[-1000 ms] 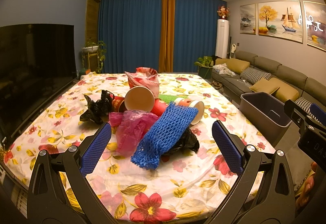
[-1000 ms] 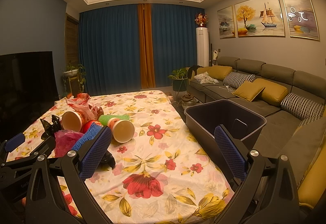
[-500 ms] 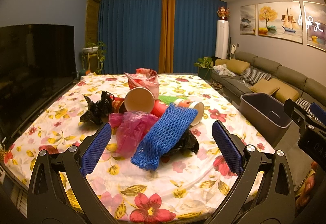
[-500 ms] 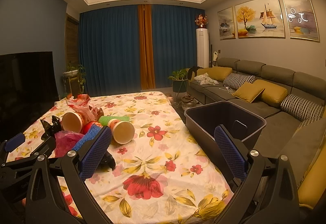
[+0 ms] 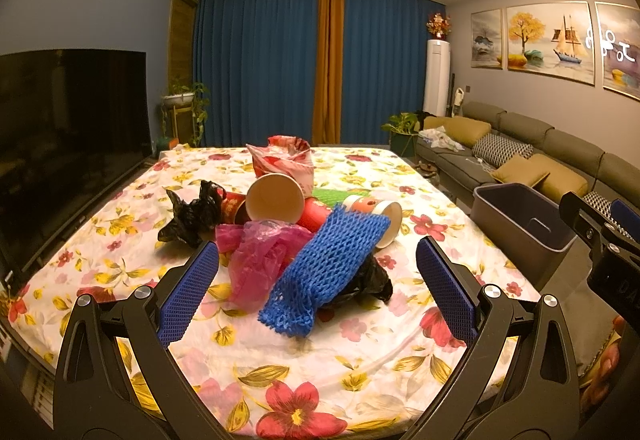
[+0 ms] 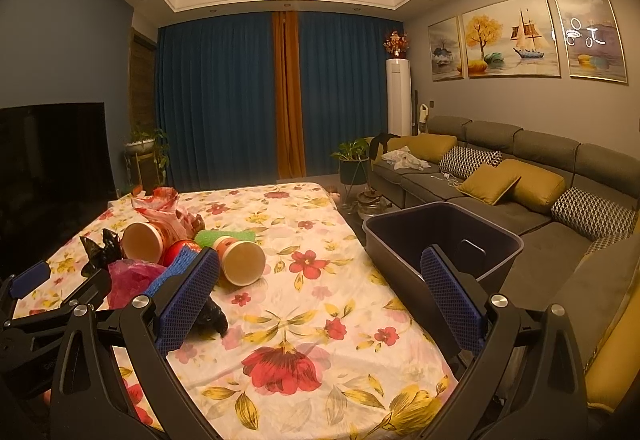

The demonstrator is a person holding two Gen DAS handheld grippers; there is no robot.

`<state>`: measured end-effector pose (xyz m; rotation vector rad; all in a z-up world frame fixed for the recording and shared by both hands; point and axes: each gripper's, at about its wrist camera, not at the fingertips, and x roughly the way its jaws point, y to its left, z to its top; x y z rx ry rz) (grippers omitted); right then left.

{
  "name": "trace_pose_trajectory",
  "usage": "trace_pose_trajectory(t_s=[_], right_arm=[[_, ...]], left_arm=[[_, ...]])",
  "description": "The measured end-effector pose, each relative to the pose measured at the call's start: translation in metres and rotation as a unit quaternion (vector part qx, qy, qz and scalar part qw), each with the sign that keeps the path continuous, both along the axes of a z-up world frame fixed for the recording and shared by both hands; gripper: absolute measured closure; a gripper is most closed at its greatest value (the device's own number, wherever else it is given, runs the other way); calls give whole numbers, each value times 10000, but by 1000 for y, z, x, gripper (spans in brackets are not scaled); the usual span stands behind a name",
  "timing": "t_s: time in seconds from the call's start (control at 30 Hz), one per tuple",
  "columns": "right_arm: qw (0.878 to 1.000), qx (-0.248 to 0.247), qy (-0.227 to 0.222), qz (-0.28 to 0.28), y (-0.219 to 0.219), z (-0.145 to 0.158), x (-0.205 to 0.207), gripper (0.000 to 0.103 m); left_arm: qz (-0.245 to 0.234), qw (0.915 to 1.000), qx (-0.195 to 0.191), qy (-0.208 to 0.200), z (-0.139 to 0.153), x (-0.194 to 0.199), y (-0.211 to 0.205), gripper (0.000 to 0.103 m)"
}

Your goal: Collect trash

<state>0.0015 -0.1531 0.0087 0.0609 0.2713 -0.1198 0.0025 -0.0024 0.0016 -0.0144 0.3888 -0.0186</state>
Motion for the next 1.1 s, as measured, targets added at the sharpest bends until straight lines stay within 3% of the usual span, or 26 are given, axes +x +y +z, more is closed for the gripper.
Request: trace_pose_trajectory(t_s=[0.73, 1.1], right_arm=[[10000, -7, 0, 18, 4, -4, 6, 5], [9994, 19, 155, 301, 12, -20, 28, 5]], left_arm=[[8, 10000, -6, -37, 1, 6, 2, 5], [51, 9999, -86, -49, -19, 17, 24, 6]])
